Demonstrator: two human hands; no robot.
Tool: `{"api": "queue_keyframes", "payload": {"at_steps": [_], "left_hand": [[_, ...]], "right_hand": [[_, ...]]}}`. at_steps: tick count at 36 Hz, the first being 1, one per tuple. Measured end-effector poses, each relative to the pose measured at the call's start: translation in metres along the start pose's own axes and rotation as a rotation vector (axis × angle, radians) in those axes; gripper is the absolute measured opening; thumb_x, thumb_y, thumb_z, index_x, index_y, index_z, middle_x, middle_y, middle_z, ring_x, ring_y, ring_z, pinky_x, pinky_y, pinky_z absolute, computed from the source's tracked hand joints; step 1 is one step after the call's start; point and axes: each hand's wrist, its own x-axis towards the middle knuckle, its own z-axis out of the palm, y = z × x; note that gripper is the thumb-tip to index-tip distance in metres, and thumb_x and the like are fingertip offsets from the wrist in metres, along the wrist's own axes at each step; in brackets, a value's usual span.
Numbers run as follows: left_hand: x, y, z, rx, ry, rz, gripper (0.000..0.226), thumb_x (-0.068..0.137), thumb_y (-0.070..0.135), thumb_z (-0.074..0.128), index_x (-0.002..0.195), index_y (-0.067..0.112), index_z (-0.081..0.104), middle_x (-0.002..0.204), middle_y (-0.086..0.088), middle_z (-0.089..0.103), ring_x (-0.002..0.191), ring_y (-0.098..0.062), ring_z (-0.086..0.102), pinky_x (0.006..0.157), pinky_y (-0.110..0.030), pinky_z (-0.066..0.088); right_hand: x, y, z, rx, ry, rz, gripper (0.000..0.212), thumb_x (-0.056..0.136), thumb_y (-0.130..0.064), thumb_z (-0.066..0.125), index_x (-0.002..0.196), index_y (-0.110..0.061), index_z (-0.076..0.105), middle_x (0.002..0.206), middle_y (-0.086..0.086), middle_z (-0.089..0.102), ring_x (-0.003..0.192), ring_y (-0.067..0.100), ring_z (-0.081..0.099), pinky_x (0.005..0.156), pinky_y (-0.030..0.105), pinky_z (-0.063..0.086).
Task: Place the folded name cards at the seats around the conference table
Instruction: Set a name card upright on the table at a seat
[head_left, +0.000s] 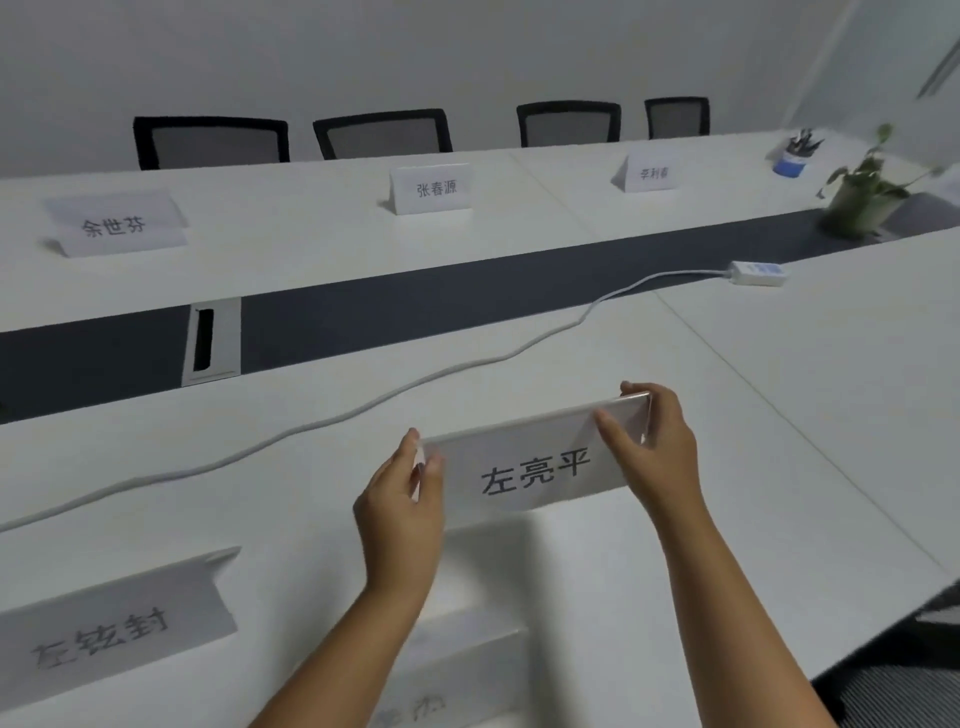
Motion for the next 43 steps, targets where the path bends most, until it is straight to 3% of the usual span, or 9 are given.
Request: {"api": "queue_keyframes", "payload": {"at_steps": [4,8,12,16,21,25,31,36,43], "left_hand": [[0.026,-0.017,0.047,0.079,-0.166,-0.081,0.037,0.086,0.009,0.054,0.121,0.000,0.051,0.126,-0.015,0.057,0.108,-0.016,0.056,0.086,-0.016,0.035],[0.034,-0.036,0.088,0.212,-0.268,-0.142,0.033,0.086,0.011,0.053,0.108,-0.014,0.050,0.114,-0.030,0.057,0.108,-0.038,0.055,0.091,-0.036,0.043],[0.029,-0.049,0.113,0.228,-0.260,-0.183,0.036,0.085,0.011,0.056,0.118,-0.002,0.053,0.118,-0.021,0.062,0.110,-0.029,0.058,0.090,-0.024,0.039],[0.024,-0.050,0.124,0.234,-0.278,-0.209,0.035,0.081,0.011,0.062,0.114,-0.001,0.058,0.118,-0.017,0.062,0.110,-0.026,0.058,0.093,-0.027,0.040],[0.025,-0.046,0.130,0.242,-0.339,-0.193,0.024,0.076,0.010,0.067,0.097,-0.001,0.066,0.102,-0.014,0.069,0.096,-0.025,0.063,0.083,-0.026,0.044],[0.026,-0.045,0.135,0.221,-0.387,-0.183,0.027,0.077,0.009,0.066,0.102,0.000,0.065,0.104,-0.014,0.068,0.092,-0.019,0.061,0.083,-0.021,0.040],[0.034,-0.041,0.146,0.185,-0.392,-0.190,0.029,0.076,0.006,0.067,0.104,-0.001,0.064,0.106,-0.016,0.068,0.088,-0.014,0.058,0.082,-0.020,0.039],[0.041,-0.042,0.153,0.134,-0.385,-0.202,0.029,0.076,0.003,0.066,0.104,-0.002,0.064,0.107,-0.017,0.067,0.087,-0.014,0.058,0.083,-0.022,0.040],[0.041,-0.044,0.154,0.126,-0.389,-0.192,0.030,0.076,0.005,0.066,0.106,-0.001,0.063,0.108,-0.015,0.067,0.089,-0.014,0.058,0.085,-0.023,0.040]], "right_hand": [[0.028,0.043,-0.008,-0.055,0.011,0.115,0.056,0.064,-0.041,0.053,0.113,-0.013,0.050,0.105,-0.004,0.052,0.093,0.015,0.049,0.073,0.023,0.036],[0.044,0.095,-0.005,-0.039,-0.014,0.266,0.030,0.080,-0.024,0.063,0.106,-0.015,0.054,0.106,0.007,0.060,0.091,0.020,0.053,0.075,0.028,0.038],[0.051,0.134,-0.003,-0.013,-0.034,0.328,0.030,0.082,-0.021,0.062,0.110,-0.016,0.054,0.110,0.007,0.061,0.096,0.024,0.056,0.079,0.028,0.040],[0.065,0.149,-0.013,0.001,-0.059,0.338,0.041,0.082,-0.022,0.061,0.121,-0.019,0.049,0.126,0.004,0.055,0.114,0.023,0.050,0.088,0.027,0.037],[0.079,0.154,-0.024,0.062,-0.115,0.341,0.055,0.083,-0.020,0.060,0.133,-0.017,0.039,0.137,-0.001,0.047,0.127,0.016,0.041,0.101,0.027,0.031],[0.087,0.161,-0.029,0.098,-0.111,0.364,0.058,0.082,-0.019,0.061,0.135,-0.016,0.036,0.140,0.000,0.043,0.129,0.017,0.040,0.106,0.032,0.032],[0.099,0.165,-0.030,0.104,-0.117,0.352,0.054,0.084,-0.019,0.058,0.134,-0.017,0.037,0.140,-0.003,0.042,0.119,0.013,0.042,0.092,0.023,0.030],[0.101,0.171,-0.031,0.161,-0.070,0.336,0.043,0.083,-0.015,0.059,0.124,-0.016,0.046,0.128,-0.004,0.048,0.108,0.009,0.045,0.088,0.022,0.031],[0.104,0.179,-0.031,0.162,-0.064,0.337,0.040,0.082,-0.016,0.060,0.121,-0.019,0.049,0.121,-0.008,0.051,0.109,0.009,0.047,0.091,0.022,0.032]]}}
